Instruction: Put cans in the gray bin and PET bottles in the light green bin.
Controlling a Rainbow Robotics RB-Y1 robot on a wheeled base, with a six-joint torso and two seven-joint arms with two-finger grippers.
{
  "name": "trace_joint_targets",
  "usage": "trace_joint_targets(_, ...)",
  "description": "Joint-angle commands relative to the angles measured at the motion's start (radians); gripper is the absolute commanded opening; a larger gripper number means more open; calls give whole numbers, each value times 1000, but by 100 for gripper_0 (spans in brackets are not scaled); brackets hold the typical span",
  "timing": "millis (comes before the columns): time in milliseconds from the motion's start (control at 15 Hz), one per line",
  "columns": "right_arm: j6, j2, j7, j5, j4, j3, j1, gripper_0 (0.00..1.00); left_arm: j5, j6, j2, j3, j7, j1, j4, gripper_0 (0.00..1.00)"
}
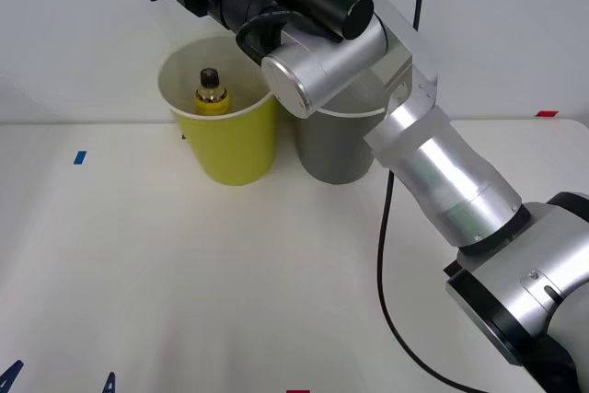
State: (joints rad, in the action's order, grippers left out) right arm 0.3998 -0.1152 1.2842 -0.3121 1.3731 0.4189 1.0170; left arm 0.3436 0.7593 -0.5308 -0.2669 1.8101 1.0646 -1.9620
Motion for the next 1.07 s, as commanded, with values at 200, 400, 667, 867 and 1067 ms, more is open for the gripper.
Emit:
trace_joint_targets(200, 17, -4, 9, -1, 38, 0, 0, 100, 0, 0, 0, 0, 0, 0, 0, 100)
trace_joint_targets(400, 214, -40, 6, -13, 207, -2, -23, 100, 0, 0, 0, 0, 0, 0, 0, 100)
trace_joint_targets(667, 310, -97, 20, -73, 478, -17, -183, 100, 0, 0, 0, 0, 0, 0, 0, 100)
trace_joint_targets(867, 504, -143, 7, -50, 738, -63, -305, 100, 0, 0, 0, 0, 0, 0, 0, 100)
trace_joint_targets(1067, 504, -189, -5, -5, 890, -114, -433, 100, 0, 0, 0, 0, 0, 0, 0, 100)
